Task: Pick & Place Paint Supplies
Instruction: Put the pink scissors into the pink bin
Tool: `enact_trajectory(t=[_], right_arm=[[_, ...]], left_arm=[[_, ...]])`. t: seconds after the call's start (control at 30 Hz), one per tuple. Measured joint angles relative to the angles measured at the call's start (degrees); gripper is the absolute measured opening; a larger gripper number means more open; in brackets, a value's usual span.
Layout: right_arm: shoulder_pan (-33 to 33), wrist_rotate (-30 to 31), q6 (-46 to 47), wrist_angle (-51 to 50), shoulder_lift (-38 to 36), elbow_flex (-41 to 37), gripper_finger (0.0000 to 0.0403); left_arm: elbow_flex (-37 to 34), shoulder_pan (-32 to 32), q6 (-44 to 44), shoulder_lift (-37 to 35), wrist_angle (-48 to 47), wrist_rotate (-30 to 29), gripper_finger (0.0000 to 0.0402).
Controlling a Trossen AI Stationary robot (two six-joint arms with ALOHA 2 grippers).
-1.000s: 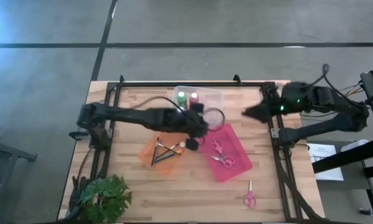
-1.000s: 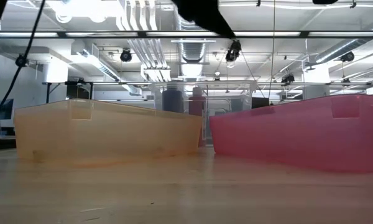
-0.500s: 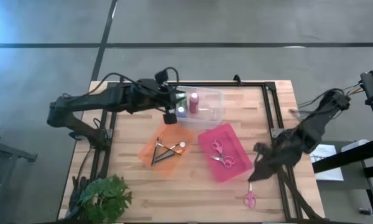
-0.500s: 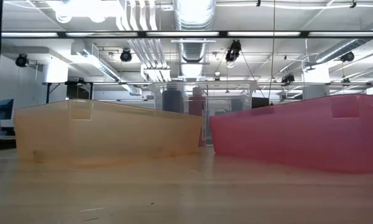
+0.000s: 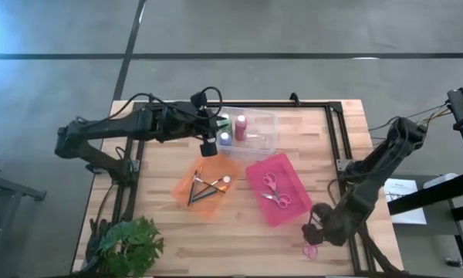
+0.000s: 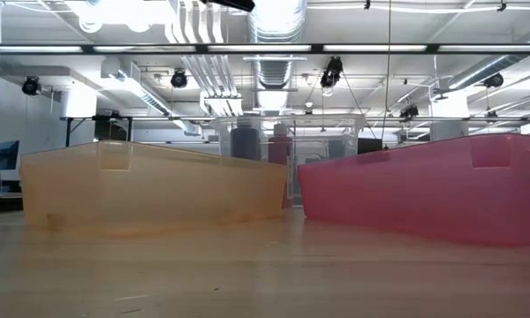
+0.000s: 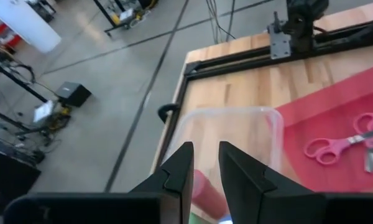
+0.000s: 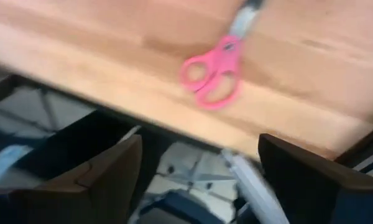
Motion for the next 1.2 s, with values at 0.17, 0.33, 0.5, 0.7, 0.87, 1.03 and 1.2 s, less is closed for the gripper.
enact_trajectory(t=[0.17, 0.33, 0.5, 0.7, 0.87, 1.03, 1.2], right_arm=[[0.0, -2.7, -1.0, -0.1, 4.1, -0.5, 0.0266], [0.0, -4.5, -1.7, 0.0, 8.0, -0.5, 0.0205], [0.0, -8.1, -5.0, 0.3, 13.0, -0.5, 0.0179], [-0.6, -8.9, -6.2, 2.5, 16.9, -0.6, 0.0177], [-0.5, -8.8, -6.0, 6.3, 18.9, -0.6, 0.0176], [-0.5, -8.9, -6.0, 9.1, 21.8, -0.4, 0.0176], [-0.5, -9.0, -6.3, 9.7, 22.7, -0.2, 0.0175]], left_arm=[[-0.8, 0.0, -2.4, 0.0, 0.3, 1.9, 0.0083], [-0.8, -0.1, -2.9, 0.0, 0.5, 2.1, 0.0083], [-0.8, -0.2, -3.8, 0.0, 0.5, 2.1, 0.0083], [-0.8, -0.2, -3.9, 0.0, 0.7, 2.1, 0.0083], [-0.8, -0.2, -3.8, 0.0, 0.7, 2.1, 0.0083], [-0.8, -0.2, -4.0, 0.0, 0.8, 2.1, 0.0083], [-0.8, -0.2, -4.0, 0.0, 0.9, 2.2, 0.0083]])
